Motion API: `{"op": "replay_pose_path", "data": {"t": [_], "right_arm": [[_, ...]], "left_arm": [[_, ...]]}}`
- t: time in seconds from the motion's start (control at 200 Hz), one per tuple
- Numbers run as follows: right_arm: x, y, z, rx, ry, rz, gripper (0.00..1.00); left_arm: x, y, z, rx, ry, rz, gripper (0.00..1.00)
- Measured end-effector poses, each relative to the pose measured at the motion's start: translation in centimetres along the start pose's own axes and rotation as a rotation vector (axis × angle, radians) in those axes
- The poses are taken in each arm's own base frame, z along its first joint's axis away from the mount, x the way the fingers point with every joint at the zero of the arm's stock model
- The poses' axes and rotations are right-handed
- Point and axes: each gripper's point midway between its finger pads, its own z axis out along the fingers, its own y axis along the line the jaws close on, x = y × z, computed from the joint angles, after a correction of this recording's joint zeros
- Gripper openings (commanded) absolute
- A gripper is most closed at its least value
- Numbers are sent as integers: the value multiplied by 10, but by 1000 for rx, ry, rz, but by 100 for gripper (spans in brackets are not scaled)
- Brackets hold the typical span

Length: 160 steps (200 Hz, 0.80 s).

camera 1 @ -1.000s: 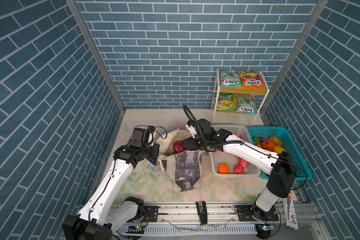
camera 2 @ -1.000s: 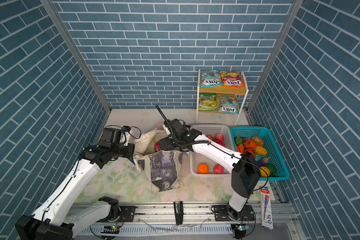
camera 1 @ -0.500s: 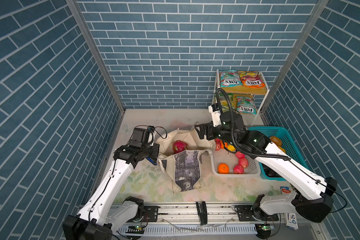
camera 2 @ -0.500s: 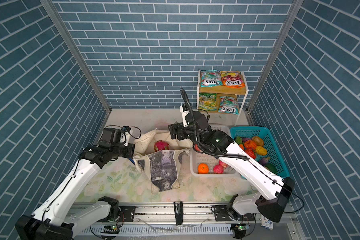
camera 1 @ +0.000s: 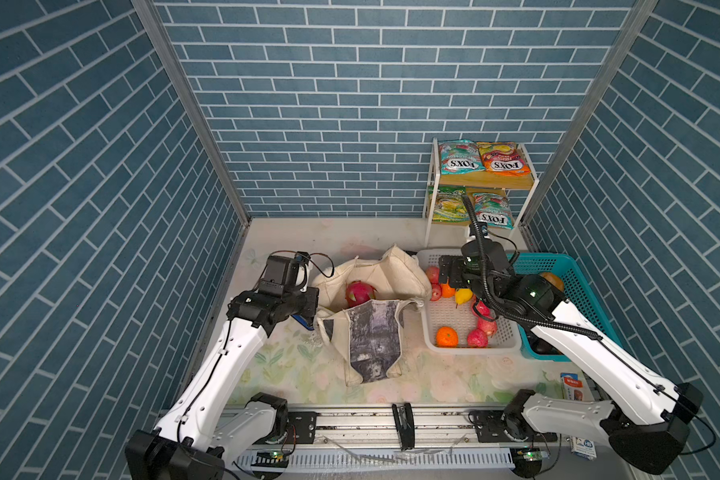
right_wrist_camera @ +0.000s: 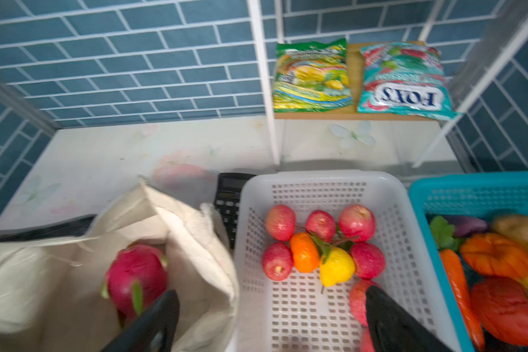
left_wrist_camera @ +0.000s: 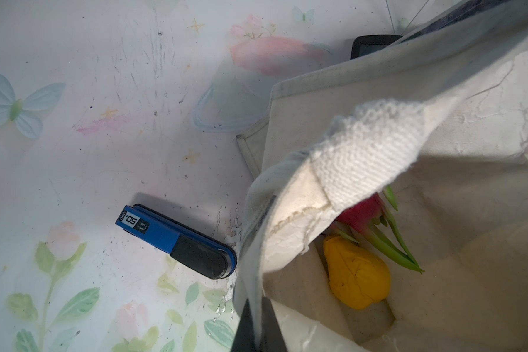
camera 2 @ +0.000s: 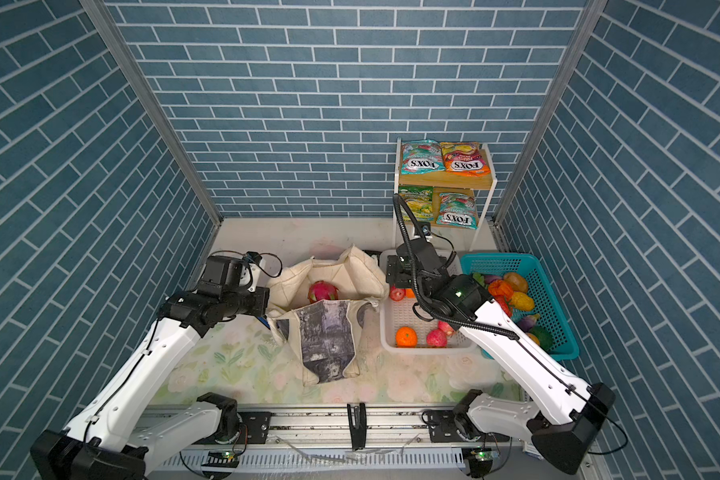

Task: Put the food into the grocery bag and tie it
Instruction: 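Raise the right gripper out of the bag and move it over the white basket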

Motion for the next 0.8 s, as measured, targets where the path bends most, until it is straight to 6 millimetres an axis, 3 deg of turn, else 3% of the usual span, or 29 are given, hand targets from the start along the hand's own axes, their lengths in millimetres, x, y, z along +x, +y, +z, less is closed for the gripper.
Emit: {"op": "replay_pose_path", "data": {"t": [0.2, 0.395, 0.57, 0.8], "right_arm": [[39, -55, 10, 153, 110, 61, 94], [74, -86, 19, 237, 233, 90, 90], [97, -104, 24, 272, 322, 139, 88], [116, -108, 31, 270, 398, 178, 86]], "left_arm": [[0, 0, 0, 0, 0, 0, 4], [0, 0, 0, 0, 0, 0, 4], [0, 0, 0, 1, 0, 0, 4], [0, 0, 0, 1, 0, 0, 4]]}}
